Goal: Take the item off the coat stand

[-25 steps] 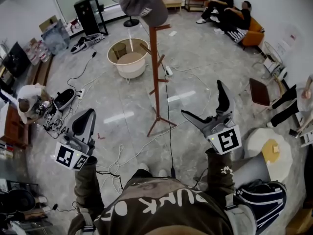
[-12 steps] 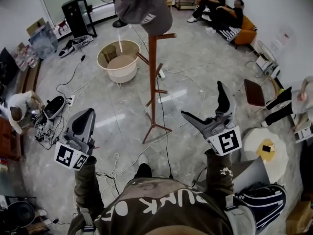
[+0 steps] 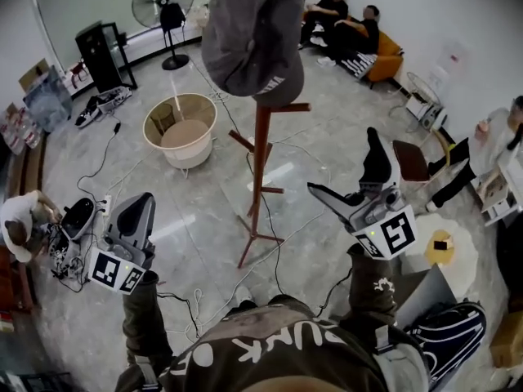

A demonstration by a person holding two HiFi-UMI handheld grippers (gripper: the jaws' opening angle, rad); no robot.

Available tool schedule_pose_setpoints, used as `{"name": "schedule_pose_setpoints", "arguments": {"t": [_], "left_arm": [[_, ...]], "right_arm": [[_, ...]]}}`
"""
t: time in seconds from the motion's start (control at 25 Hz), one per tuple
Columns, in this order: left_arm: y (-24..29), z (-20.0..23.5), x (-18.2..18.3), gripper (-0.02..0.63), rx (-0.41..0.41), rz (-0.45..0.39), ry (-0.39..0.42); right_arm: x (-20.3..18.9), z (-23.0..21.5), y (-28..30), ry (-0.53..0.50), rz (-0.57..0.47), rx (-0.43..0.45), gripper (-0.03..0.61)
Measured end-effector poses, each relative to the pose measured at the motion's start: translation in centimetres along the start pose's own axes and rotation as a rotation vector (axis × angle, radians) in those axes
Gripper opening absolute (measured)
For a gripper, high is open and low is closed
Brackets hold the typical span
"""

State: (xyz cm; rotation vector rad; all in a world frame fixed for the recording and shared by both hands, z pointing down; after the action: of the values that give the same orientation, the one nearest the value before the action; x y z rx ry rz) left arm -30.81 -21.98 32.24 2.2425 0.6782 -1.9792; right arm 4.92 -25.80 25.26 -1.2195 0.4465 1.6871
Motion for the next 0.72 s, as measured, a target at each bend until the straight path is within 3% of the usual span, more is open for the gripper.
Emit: {"name": "schedule_pose_setpoints", "arguments": {"t": [0.6, 0.72], "left_arm": [[5.0, 0.1, -0.9, 0.005, -0.004, -0.008, -0.004], [5.4, -0.3, -0.3, 0.005, -0.006, -0.013, 0.005]], "right_arm": [[9.4, -7.3, 8.9, -0.118, -0.141, 0.151, 0.591], [10.5, -8.2, 11.0, -0.110, -0.136, 0.164, 0.532]]}}
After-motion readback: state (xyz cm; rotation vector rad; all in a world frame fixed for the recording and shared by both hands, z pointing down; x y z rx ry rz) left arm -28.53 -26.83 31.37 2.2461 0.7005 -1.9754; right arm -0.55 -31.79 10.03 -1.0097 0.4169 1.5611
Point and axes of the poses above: the fingertips, and each gripper's own axes: y forward along the fingers, z to its left, x out of its top, the point moved 3 cm from there along -y, backward along the fingers, and after that the axes turned 13 degrees about x, right-handed, at the moved point
